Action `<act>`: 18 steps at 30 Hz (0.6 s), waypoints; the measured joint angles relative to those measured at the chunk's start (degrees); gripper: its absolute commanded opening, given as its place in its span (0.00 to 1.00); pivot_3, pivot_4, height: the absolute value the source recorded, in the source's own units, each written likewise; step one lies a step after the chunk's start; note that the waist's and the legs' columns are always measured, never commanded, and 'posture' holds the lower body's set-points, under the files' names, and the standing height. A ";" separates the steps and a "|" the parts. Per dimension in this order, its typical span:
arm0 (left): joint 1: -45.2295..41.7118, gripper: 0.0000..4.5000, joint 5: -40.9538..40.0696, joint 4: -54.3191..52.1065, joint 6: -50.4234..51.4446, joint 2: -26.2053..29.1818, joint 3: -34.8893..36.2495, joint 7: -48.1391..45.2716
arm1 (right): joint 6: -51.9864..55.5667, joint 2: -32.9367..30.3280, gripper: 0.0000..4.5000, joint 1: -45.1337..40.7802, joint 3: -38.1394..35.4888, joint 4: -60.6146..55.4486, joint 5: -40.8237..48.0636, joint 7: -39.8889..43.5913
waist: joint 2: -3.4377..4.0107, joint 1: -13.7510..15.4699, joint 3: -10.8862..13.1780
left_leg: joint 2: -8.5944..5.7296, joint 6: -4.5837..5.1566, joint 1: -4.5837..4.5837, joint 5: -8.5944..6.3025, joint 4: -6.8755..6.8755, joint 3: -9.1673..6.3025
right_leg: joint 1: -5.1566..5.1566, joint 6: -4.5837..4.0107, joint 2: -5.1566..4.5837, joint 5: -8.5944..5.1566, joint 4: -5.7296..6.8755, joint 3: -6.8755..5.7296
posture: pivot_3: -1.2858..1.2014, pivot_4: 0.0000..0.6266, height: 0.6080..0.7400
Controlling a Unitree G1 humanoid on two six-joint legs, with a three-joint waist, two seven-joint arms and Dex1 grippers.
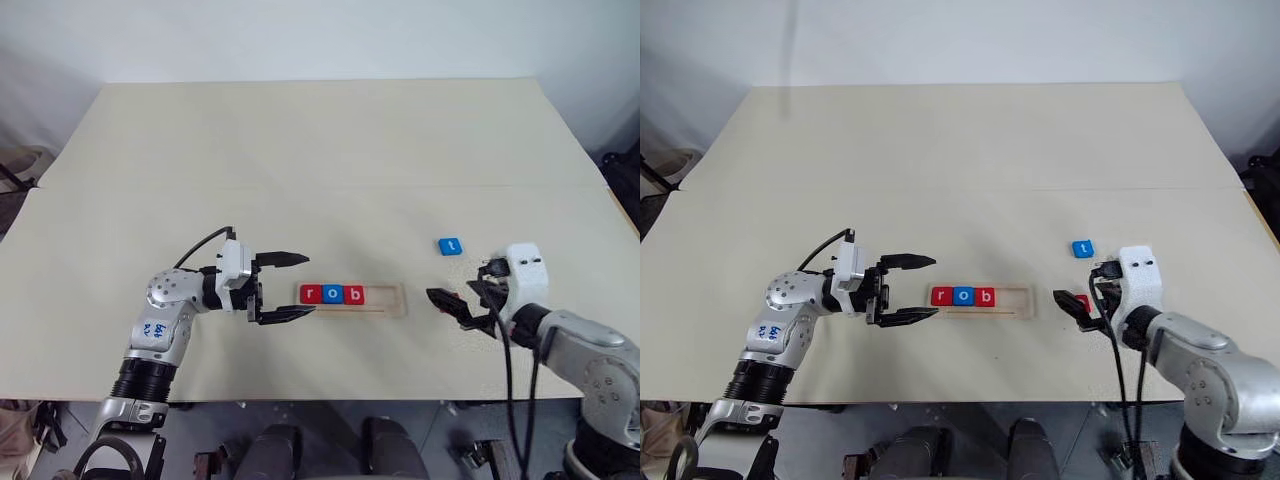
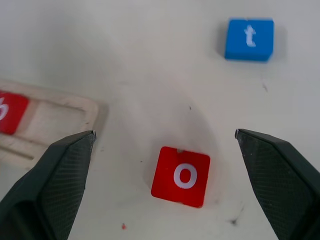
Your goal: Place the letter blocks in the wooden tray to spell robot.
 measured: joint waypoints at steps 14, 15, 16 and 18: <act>2.57 1.00 0.07 -1.02 -0.48 1.70 1.22 1.20 | -65.80 -14.29 1.00 17.47 -4.86 33.53 -8.64 38.79 | -0.03 0.07 0.02 | 0.06 0.05 0.08 -0.02 -0.01 0.11 | 0.10 0.03 0.04 0.02 -0.05 -0.05 | 0.52 0.24 1.00; 2.63 1.00 0.07 -1.35 -0.34 1.75 1.22 1.29 | -68.80 -14.35 1.00 18.44 -5.23 35.29 -9.02 39.80 | -0.03 0.07 0.02 | 0.05 0.05 0.08 -0.01 -0.01 0.11 | 0.10 0.03 0.03 0.02 -0.08 -0.04 | 0.52 0.24 1.00; 2.75 1.00 0.06 -1.92 -0.19 1.86 1.27 1.39 | -70.96 -14.35 1.00 19.29 -5.54 36.87 -9.34 40.47 | -0.03 0.08 0.02 | 0.05 0.04 0.08 -0.01 0.00 0.11 | 0.11 0.03 0.03 0.02 -0.12 -0.04 | 0.52 0.24 1.00; 2.87 1.00 0.05 -2.52 0.20 2.09 1.50 1.83 | -75.24 -14.34 1.00 20.60 -5.94 39.98 -9.84 41.14 | -0.03 0.09 0.02 | 0.04 0.04 0.11 -0.01 0.01 0.12 | 0.11 0.03 0.02 0.01 -0.17 -0.02 | 0.52 0.24 1.00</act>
